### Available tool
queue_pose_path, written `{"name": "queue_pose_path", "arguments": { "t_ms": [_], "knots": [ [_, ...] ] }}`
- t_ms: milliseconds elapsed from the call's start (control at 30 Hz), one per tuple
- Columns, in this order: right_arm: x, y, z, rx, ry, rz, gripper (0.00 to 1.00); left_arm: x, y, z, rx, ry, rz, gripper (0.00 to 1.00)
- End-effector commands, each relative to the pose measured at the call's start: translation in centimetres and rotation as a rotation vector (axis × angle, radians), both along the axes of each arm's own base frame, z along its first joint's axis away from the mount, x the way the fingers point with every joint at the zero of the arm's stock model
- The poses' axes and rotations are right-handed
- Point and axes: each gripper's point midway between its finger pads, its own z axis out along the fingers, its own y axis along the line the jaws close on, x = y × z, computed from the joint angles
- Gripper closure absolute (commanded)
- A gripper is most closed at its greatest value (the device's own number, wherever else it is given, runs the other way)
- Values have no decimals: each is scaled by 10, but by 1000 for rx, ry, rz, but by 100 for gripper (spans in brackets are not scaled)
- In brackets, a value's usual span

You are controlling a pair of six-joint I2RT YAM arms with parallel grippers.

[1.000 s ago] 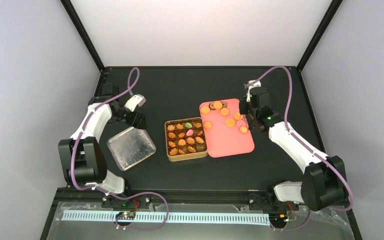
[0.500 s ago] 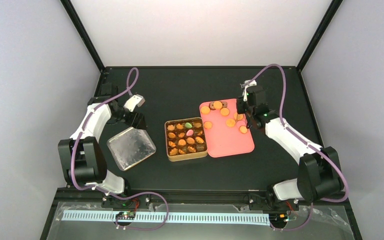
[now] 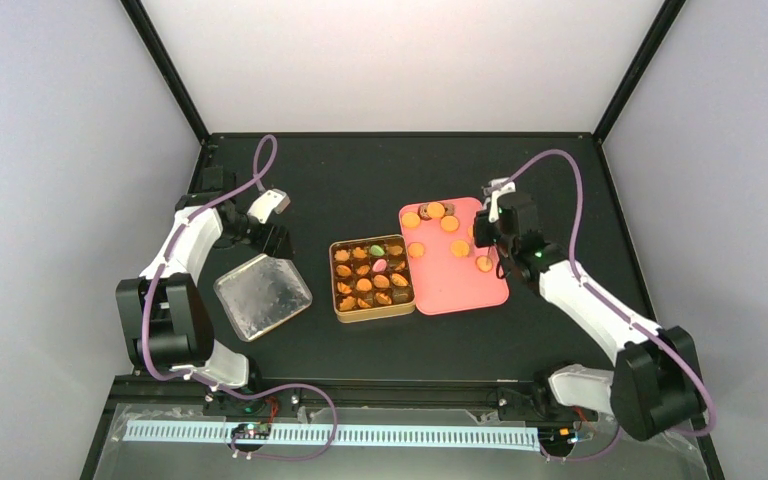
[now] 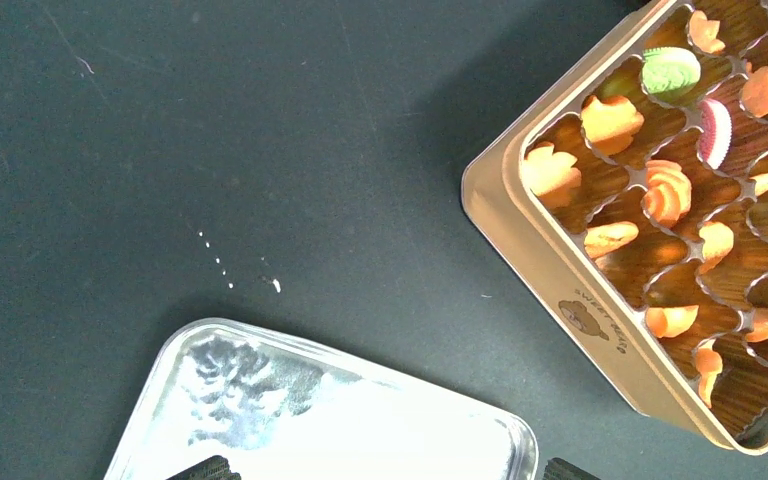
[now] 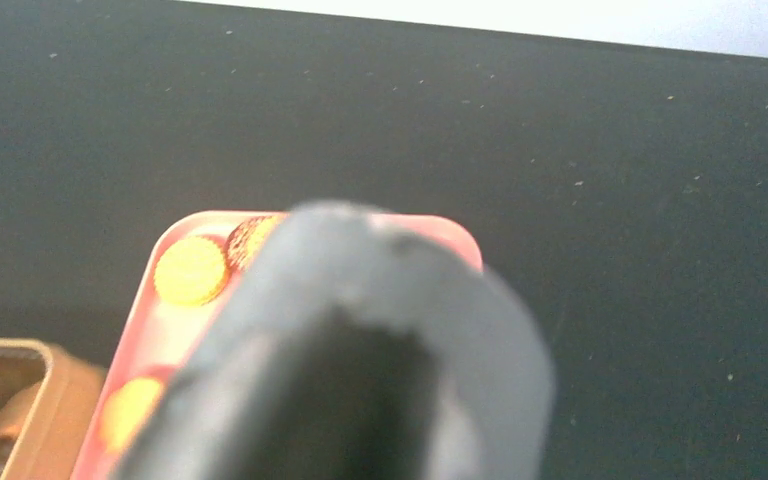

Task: Pack the cookies
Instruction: Position the fake cookies on the plate.

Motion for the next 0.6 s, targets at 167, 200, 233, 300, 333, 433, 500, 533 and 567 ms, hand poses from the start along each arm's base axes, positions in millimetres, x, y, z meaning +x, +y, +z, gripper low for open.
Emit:
{"name": "queue_pose_path", "arguments": {
  "t_ms": [167,200,233,300,333,433,500,533,567],
  "knots": [
    [-47,27,0,83,37,92,64,6,-3,7,-31,-27,-17,18],
    [-48,30,1,83,39,102,64,6,-3,6,-32,-24,-17,18],
    [-49,32,2,80,40,107,64,6,-3,6,-33,-25,-15,18],
    [-47,31,7,69,33,102,64,6,-3,6,-32,-24,-15,18],
    [-45,29,11,58,21,92,64,6,-3,6,-31,-25,-18,18],
    [-36,20,33,20,-37,47,66,5,-3,6,-31,-25,-18,18],
    [-28,12,44,-14,-66,12,68,5,-2,6,-30,-23,-16,19],
    [-24,9,46,-26,-71,0,68,5,-2,6,-30,-24,-16,18],
    [-19,5,48,-36,-74,-13,68,5,-2,6,-31,-24,-15,18]
  ]
}}
